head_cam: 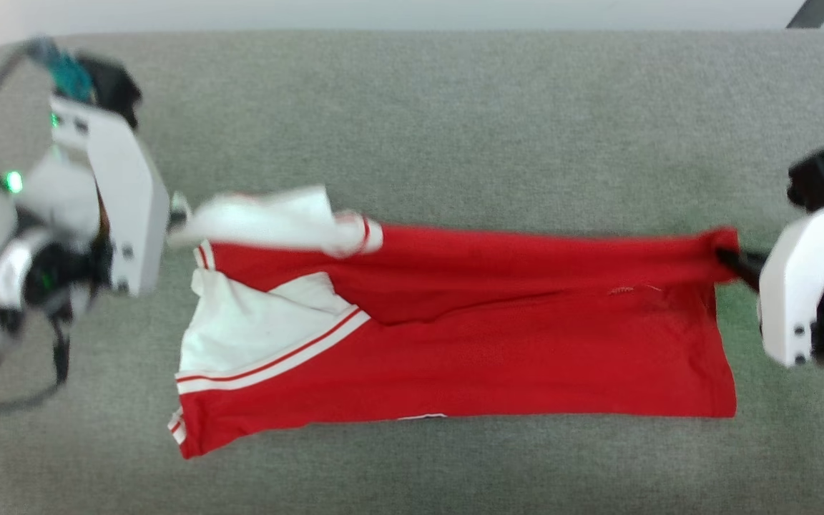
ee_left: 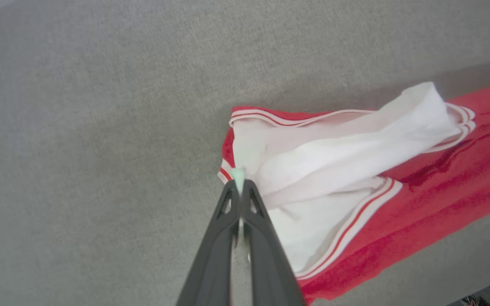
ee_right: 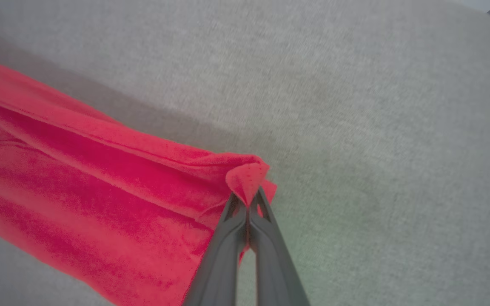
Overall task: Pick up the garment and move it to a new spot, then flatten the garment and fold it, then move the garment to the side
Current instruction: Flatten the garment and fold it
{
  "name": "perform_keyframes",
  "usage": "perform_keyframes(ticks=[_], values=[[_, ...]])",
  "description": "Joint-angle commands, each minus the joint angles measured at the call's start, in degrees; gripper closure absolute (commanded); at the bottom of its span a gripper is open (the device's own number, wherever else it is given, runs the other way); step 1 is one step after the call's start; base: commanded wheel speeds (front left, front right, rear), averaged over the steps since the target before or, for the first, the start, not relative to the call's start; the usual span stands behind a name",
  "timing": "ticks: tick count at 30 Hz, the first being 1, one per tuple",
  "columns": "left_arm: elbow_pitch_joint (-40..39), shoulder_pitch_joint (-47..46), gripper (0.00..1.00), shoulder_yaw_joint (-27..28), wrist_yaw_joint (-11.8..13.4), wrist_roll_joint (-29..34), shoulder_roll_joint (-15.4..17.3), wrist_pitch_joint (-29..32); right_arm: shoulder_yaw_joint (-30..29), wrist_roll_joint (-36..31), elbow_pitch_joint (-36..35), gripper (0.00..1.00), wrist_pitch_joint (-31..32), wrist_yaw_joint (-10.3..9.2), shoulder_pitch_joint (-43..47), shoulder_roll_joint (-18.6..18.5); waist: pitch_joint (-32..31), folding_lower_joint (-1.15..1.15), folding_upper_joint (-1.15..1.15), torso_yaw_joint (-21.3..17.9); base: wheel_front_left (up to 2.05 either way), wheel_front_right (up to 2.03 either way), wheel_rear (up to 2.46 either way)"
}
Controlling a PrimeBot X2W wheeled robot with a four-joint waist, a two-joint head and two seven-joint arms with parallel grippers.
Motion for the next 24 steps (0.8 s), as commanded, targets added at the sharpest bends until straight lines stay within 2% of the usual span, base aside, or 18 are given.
perform_keyframes(ticks=[1, 5, 8, 11, 13, 14, 15, 16, 17, 18, 19, 20, 21, 22, 23, 24], values=[[-3.11, 2.24, 1.00, -0.31, 1.79, -0.37, 1.58, 0.58, -1.00, 0.56, -0.53, 1.00, 0.78, -0.09, 2.10, -0.12, -1.04, 0.00, 0.00, 0.86, 0.00, 0.00, 0.00], [-13.21, 9.50, 1.00, -1.07, 7.37, -3.11, 5.54, 0.13, -2.90, 0.52, -2.27, 1.00, 2.54, -0.09, 7.47, 0.91, -1.66, 0.00, 0.00, 1.00, 0.00, 0.00, 0.00], [-16.02, 13.62, 1.00, -2.10, 9.53, -4.23, 6.62, -0.50, -3.32, -0.03, -2.48, 1.00, 3.51, -0.09, 10.13, 1.63, -2.01, 0.00, 0.00, 1.02, 0.00, 0.00, 0.00], [-15.78, 15.95, 1.00, -3.24, 9.63, -4.63, 5.87, -1.13, -3.17, -0.44, -2.21, 1.00, 3.63, -0.09, 11.19, 2.53, -2.29, 0.00, 0.00, 0.94, 0.00, 0.00, 0.00], [-14.65, 16.75, 1.00, -3.74, 8.67, -4.64, 4.79, -1.86, -2.82, -0.47, -1.66, 1.00, 3.79, -0.09, 11.37, 3.23, -2.41, 0.00, 0.00, 0.89, 0.00, 0.00, 0.00], [-13.64, 16.81, 1.00, -3.63, 8.40, -4.75, 4.13, -2.31, -2.86, -0.76, -1.39, 0.88, 3.44, -0.09, 11.04, 3.54, -2.54, 0.00, 0.00, 0.89, 0.00, 0.00, 0.00], [-12.73, 16.79, 1.00, -3.74, 8.03, -4.48, 3.68, -2.67, -2.80, -1.01, -1.13, 0.59, 3.26, -0.09, 10.73, 3.66, -2.65, 0.00, 0.00, 0.91, 0.00, 0.00, 0.00], [-11.90, 16.66, 1.00, -3.86, 7.79, -4.14, 3.30, -3.07, -2.69, -1.03, -0.98, 0.39, 2.94, -0.09, 10.36, 3.92, -2.78, 0.00, 0.00, 0.90, 0.00, 0.00, 0.00], [-11.13, 16.61, 0.98, -3.67, 7.55, -4.11, 2.76, -3.57, -2.79, -1.02, -0.80, 0.00, 2.83, -0.09, 9.98, 4.36, -2.96, 0.00, 0.00, 0.87, 0.00, 0.00, 0.00], [-10.69, 16.54, 0.85, -3.61, 7.28, -4.07, 2.38, -3.86, -2.90, -1.07, -0.63, 0.00, 2.84, -0.09, 9.77, 4.55, -3.15, 0.00, 0.00, 0.86, 0.00, 0.00, 0.00], [-10.23, 16.41, 0.58, -3.47, 7.10, -3.81, 2.20, -4.39, -2.88, -1.05, -0.60, 0.00, 3.12, -0.09, 9.74, 4.63, -3.40, 0.00, 0.00, 0.88, 0.00, 0.00, 0.00], [-9.98, 16.50, 0.51, -3.28, 7.06, -3.82, 2.15, -4.84, -2.99, -0.55, -0.67, 0.00, 3.27, -0.09, 9.83, 4.86, -3.74, 0.00, 0.00, 0.91, 0.00, 0.00, 0.00], [-10.01, 16.69, 0.39, -3.18, 6.95, -3.81, 2.17, -5.34, -3.30, -0.13, -0.89, 0.00, 3.19, -0.09, 9.81, 5.02, -4.03, 0.00, 0.00, 0.98, 0.00, 0.00, 0.00], [-10.16, 16.90, 0.25, -3.03, 6.81, -3.51, 2.37, -5.97, -3.51, 0.27, -1.09, 0.00, 3.41, -0.09, 9.88, 5.10, -4.35, 0.00, 0.00, 1.04, 0.00, 0.00, 0.00], [-10.39, 17.21, 0.05, -2.83, 6.87, -3.47, 2.57, -6.70, -3.68, 0.62, -1.34, 0.00, 3.88, -0.09, 10.16, 5.10, -4.65, 0.00, 0.00, 1.14, 0.00, 0.00, 0.00], [-10.60, 17.64, 0.00, -2.75, 7.13, -3.34, 2.73, -7.31, -3.96, 0.77, -1.68, 0.00, 4.13, -0.09, 10.58, 5.12, -5.00, 0.00, 0.00, 1.30, 0.00, 0.00, 0.00]])
